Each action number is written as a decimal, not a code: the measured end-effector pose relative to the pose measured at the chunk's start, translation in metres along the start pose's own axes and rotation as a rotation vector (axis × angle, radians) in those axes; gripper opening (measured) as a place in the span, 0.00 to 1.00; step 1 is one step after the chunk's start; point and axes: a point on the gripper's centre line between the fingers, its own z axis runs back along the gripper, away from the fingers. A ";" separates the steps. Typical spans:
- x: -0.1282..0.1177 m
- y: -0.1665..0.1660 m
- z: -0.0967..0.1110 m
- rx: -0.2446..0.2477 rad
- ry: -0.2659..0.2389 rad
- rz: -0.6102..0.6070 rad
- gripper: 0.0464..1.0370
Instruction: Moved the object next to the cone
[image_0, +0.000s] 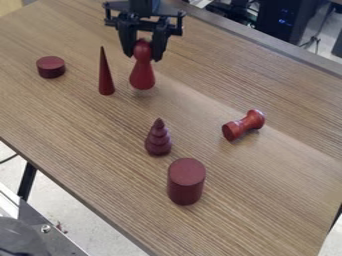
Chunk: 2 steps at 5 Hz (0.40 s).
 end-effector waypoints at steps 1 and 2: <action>-0.001 0.001 -0.002 -0.013 0.016 0.018 0.53; -0.002 0.001 -0.002 -0.021 0.023 0.009 0.53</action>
